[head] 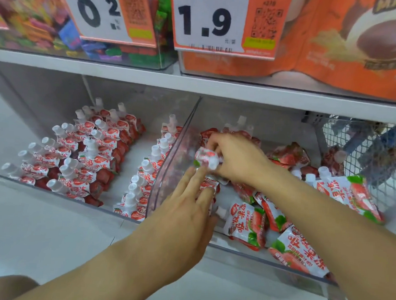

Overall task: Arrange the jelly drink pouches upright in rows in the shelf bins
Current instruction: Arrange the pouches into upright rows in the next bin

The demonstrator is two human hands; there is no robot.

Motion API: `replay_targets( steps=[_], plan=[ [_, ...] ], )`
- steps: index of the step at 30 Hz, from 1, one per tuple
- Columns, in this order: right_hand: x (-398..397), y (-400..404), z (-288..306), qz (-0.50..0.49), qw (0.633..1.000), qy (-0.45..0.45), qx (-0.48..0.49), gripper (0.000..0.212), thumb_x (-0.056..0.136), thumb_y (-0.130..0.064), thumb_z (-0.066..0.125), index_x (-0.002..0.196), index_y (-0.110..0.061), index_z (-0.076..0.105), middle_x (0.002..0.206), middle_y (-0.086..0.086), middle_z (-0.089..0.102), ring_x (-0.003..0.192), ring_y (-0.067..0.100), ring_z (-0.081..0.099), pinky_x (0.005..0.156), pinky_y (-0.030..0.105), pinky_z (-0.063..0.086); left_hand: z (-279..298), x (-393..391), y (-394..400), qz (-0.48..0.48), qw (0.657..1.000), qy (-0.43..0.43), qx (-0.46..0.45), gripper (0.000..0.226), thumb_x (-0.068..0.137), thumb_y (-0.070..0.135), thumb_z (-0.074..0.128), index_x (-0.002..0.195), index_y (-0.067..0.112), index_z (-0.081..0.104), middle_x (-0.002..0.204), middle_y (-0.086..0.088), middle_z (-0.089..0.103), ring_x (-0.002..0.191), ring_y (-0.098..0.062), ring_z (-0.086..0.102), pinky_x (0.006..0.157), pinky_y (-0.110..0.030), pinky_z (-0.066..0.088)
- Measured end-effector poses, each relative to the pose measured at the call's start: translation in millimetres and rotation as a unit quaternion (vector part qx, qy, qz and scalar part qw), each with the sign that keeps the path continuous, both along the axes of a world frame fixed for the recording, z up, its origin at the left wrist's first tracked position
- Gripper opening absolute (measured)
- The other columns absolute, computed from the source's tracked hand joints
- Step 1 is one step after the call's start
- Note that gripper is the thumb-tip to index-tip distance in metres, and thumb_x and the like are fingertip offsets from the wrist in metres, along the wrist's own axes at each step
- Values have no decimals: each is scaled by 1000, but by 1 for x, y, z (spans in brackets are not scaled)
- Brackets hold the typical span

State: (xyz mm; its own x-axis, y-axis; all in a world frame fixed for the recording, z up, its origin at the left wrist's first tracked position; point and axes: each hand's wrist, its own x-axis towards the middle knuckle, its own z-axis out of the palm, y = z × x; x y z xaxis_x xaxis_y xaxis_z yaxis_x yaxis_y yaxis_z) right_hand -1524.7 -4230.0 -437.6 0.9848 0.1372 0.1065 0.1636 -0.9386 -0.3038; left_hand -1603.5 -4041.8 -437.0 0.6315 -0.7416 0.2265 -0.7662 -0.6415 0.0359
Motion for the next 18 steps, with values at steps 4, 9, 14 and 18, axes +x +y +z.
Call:
replay_targets(
  steps=[4, 9, 14, 18],
  plan=[
    [-3, 4, -4, 24, 1000, 14, -6, 8, 78, -17, 70, 83, -22, 74, 70, 1, 67, 68, 21, 62, 52, 28, 45, 5, 5, -2, -1, 993, 100, -57, 51, 89, 33, 45, 136, 12, 42, 146, -5, 37, 140, -18, 22, 116, -17, 2],
    [3, -10, 4, 98, 982, 153, 51, 43, 95, -40, 62, 71, -4, 61, 59, 9, 50, 52, 18, 40, 50, 34, 32, 9, 11, -5, -3, 991, 117, -66, 56, 91, 43, 40, 143, 22, 32, 148, 6, 28, 141, -8, 17, 106, -3, -6],
    [5, -17, 10, 123, 953, 256, 106, 22, 98, -33, 56, 89, -16, 66, 82, 8, 66, 70, 16, 54, 69, 47, 48, 12, 17, -12, 17, 989, 118, -85, 58, 92, 42, 45, 144, 23, 28, 146, 6, 28, 133, -10, 29, 108, -14, 19],
    [4, -33, 22, 117, 910, 322, 231, 37, 88, 6, 59, 110, -23, 66, 87, -17, 74, 86, -2, 67, 78, 24, 53, 9, 36, -30, 42, 986, 106, -120, 57, 93, 29, 54, 145, 25, 31, 147, 1, 35, 133, -15, 35, 108, -24, 31]
  ],
)
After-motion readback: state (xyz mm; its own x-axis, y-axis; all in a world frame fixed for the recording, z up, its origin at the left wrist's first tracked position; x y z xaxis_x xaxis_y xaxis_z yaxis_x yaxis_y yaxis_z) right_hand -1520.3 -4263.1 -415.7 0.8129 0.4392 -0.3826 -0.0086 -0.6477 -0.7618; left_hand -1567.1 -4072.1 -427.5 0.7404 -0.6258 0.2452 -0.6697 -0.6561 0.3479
